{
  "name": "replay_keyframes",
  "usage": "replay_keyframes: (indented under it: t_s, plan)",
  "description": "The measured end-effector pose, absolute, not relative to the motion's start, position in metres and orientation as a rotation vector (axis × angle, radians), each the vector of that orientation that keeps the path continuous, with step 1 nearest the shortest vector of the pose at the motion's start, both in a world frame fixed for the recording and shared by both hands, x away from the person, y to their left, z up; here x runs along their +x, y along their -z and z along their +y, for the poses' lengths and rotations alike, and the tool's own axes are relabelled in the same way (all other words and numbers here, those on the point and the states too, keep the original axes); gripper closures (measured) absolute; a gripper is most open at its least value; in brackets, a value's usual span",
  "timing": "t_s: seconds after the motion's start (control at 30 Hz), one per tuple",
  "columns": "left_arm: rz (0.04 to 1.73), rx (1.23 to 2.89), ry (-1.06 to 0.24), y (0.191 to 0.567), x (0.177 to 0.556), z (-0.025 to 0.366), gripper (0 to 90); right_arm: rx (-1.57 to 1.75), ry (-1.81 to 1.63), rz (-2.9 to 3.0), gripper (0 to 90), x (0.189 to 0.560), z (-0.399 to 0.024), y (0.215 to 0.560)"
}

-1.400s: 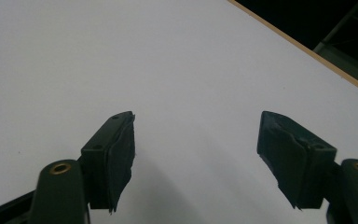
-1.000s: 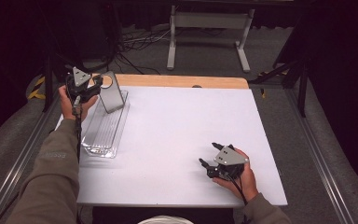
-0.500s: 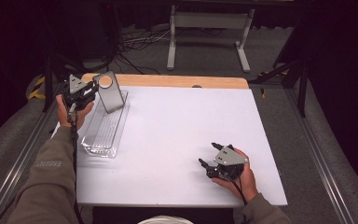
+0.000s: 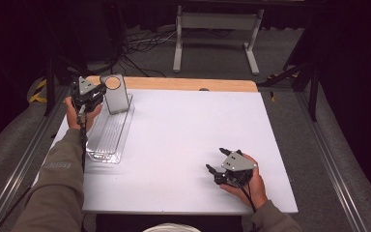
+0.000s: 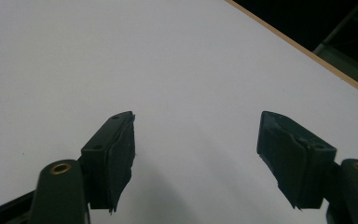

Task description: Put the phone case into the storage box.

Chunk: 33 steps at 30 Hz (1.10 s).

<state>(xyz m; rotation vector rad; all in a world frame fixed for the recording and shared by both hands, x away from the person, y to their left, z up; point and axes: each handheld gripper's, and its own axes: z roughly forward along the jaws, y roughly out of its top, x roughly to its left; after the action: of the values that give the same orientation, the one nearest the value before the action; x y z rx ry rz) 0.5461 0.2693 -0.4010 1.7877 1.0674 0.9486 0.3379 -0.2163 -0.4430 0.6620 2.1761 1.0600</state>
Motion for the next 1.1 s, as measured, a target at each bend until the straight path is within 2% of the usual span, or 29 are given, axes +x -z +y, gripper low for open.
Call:
replay_keyframes:
  t_s: [0.3, 0.43, 0.5, 0.63, 1.1]
  plan:
    - [1.075, 1.815, -0.966, 0.402, 0.547, 0.267, 72.3, 0.655, -1.061, 2.17, 28.9, 0.337, -0.216, 0.442]
    - [1.09, 1.81, -0.972, 0.403, 0.547, 0.266, 66.7, 0.66, -1.063, 2.167, 28.9, 0.337, -0.217, 0.441]
    - [1.105, 1.795, -0.978, 0.402, 0.547, 0.267, 60.4, 0.656, -1.058, 2.168, 28.9, 0.337, -0.217, 0.442]
    - [1.094, 1.776, -0.98, 0.398, 0.542, 0.269, 53.5, 0.657, -1.065, 2.163, 28.9, 0.337, -0.217, 0.441]
    - [1.015, 1.703, -0.984, 0.385, 0.516, 0.269, 37.9, 0.652, -1.084, 2.131, 28.9, 0.336, -0.218, 0.437]
